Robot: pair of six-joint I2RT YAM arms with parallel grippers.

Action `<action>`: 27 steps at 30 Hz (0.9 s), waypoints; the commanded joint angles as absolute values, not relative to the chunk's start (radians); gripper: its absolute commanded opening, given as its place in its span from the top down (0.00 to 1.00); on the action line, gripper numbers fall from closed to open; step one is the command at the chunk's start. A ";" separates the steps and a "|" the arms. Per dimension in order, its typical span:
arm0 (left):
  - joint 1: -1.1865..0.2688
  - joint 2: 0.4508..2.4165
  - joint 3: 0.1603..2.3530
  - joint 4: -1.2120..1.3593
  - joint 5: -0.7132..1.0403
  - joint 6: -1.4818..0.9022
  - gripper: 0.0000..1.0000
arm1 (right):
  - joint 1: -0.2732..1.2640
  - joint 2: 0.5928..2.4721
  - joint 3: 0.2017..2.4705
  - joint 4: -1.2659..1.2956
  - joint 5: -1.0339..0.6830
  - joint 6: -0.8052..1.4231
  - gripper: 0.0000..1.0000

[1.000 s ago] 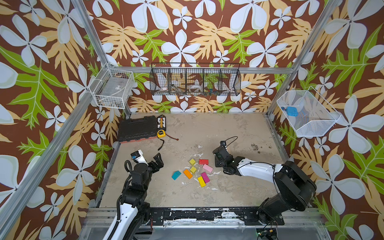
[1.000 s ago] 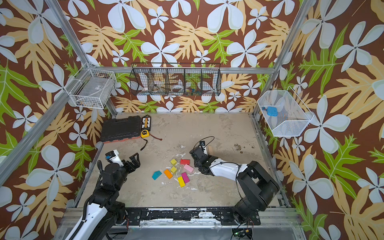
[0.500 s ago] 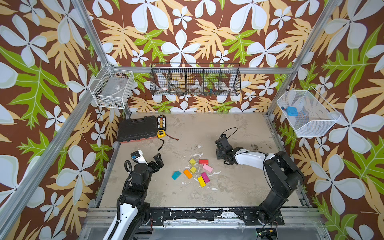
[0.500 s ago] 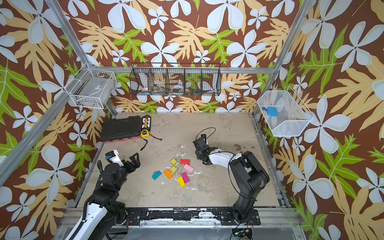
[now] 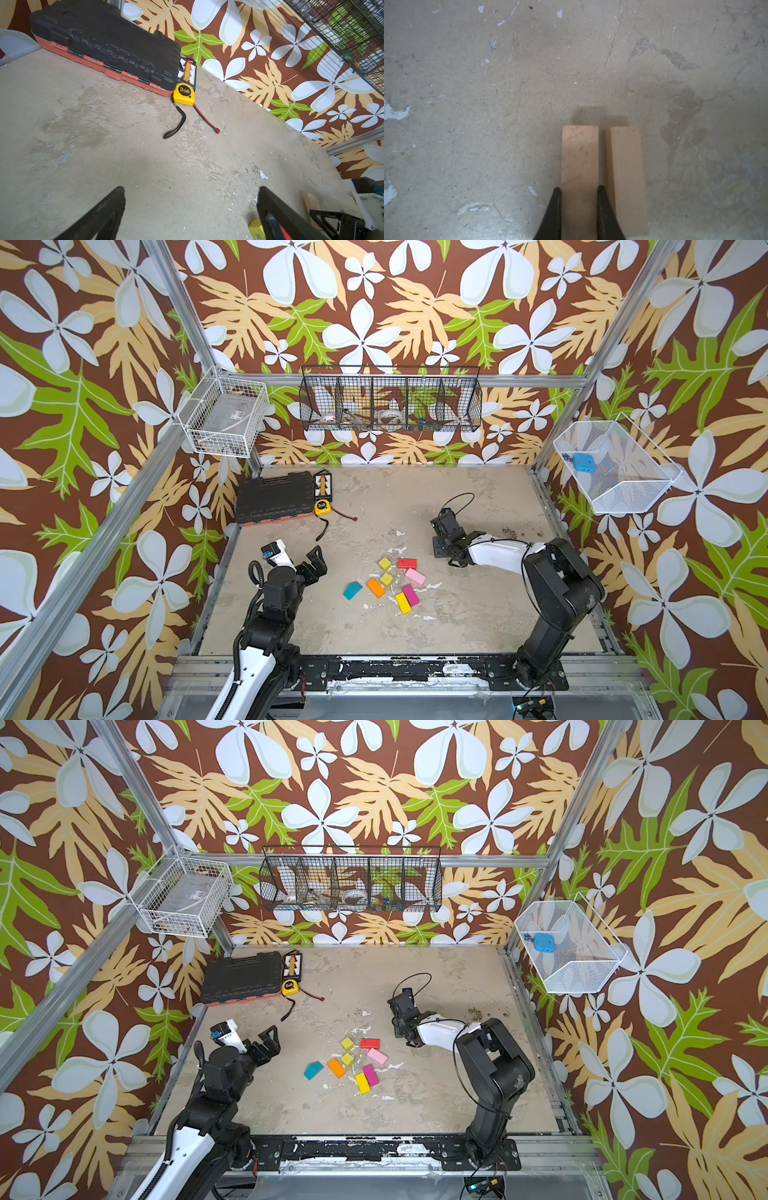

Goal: Build the wood block tower
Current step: 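Carry the second bar and lower it beside the first bar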

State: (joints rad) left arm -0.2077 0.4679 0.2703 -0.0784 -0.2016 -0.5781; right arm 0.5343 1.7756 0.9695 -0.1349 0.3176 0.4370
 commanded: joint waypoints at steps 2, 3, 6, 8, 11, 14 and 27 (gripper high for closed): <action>-0.208 0.468 0.269 -0.071 -0.207 -0.581 0.00 | 0.533 1.772 0.983 -0.167 0.351 0.434 0.80; -0.208 0.468 0.268 -0.071 -0.207 -0.581 0.00 | 0.533 1.770 0.985 -0.170 0.350 0.434 0.79; -0.208 0.468 0.268 -0.071 -0.208 -0.581 0.00 | 0.532 1.763 0.985 -0.177 0.354 0.437 0.73; -0.209 0.468 0.268 -0.071 -0.207 -0.581 0.00 | 0.534 1.754 0.983 -0.184 0.357 0.440 0.68; -0.208 0.469 0.270 -0.071 -0.208 -0.582 0.00 | 0.532 1.738 0.981 -0.190 0.357 0.442 0.61; -0.208 0.470 0.270 -0.071 -0.207 -0.581 0.00 | 0.532 1.716 0.976 -0.194 0.357 0.443 0.52; -0.208 0.472 0.271 -0.070 -0.206 -0.581 0.00 | 0.481 1.667 0.912 -0.122 0.246 0.432 0.08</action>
State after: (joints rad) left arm -0.2077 0.4725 0.2703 -0.0780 -0.2016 -0.5777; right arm 0.4900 1.6756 0.9215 -0.1574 0.2920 0.4400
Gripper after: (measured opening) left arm 0.998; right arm 0.914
